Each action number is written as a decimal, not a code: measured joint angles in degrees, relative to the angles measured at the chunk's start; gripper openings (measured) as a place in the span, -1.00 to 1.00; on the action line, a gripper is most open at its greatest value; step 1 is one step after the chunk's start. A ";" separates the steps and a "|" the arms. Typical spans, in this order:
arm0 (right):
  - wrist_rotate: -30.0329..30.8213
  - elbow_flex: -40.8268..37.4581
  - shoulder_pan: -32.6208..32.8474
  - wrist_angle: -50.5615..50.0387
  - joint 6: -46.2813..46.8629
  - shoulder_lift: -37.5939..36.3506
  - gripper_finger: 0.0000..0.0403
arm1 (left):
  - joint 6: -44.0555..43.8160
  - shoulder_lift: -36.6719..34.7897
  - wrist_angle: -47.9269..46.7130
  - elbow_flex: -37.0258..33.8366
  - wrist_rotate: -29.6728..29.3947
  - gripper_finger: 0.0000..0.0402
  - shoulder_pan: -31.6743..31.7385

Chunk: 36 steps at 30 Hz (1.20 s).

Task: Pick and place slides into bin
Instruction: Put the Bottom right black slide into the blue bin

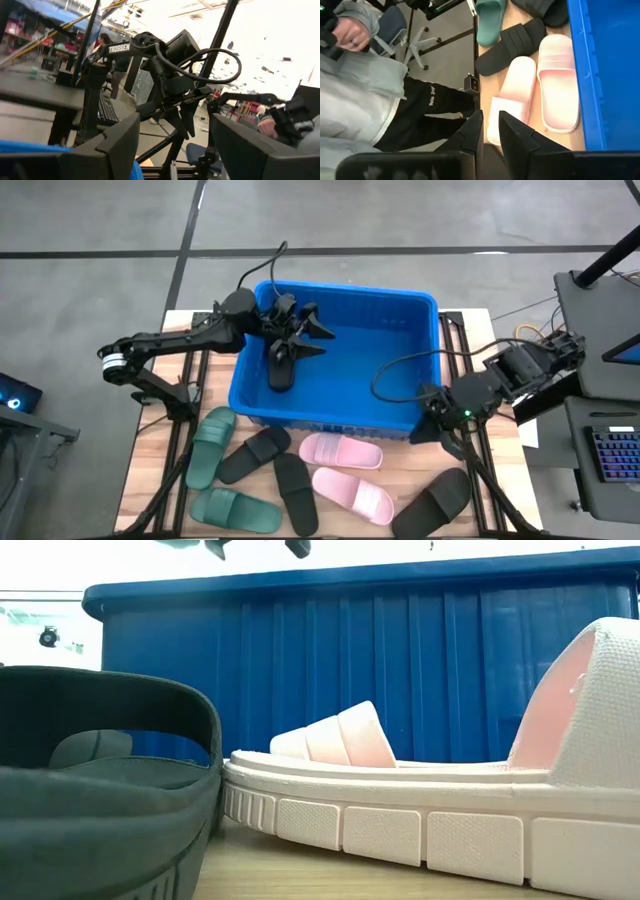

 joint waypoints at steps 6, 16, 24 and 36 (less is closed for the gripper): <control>6.80 0.00 5.23 -0.85 4.21 0.00 -0.74 | 4.05 -0.02 0.20 0.26 0.18 -0.43 -1.31; 10.53 -0.02 14.87 -2.21 21.02 0.54 -0.74 | 5.04 -0.02 -0.38 -0.02 1.16 -0.88 -1.28; 9.95 -0.02 20.33 -11.90 40.56 3.59 -0.74 | 0.53 -0.02 -0.68 -0.36 1.12 -0.84 -1.30; 5.01 -0.06 24.84 -14.69 53.21 14.07 -0.63 | 0.53 0.09 -0.76 -0.98 1.14 -0.84 -1.30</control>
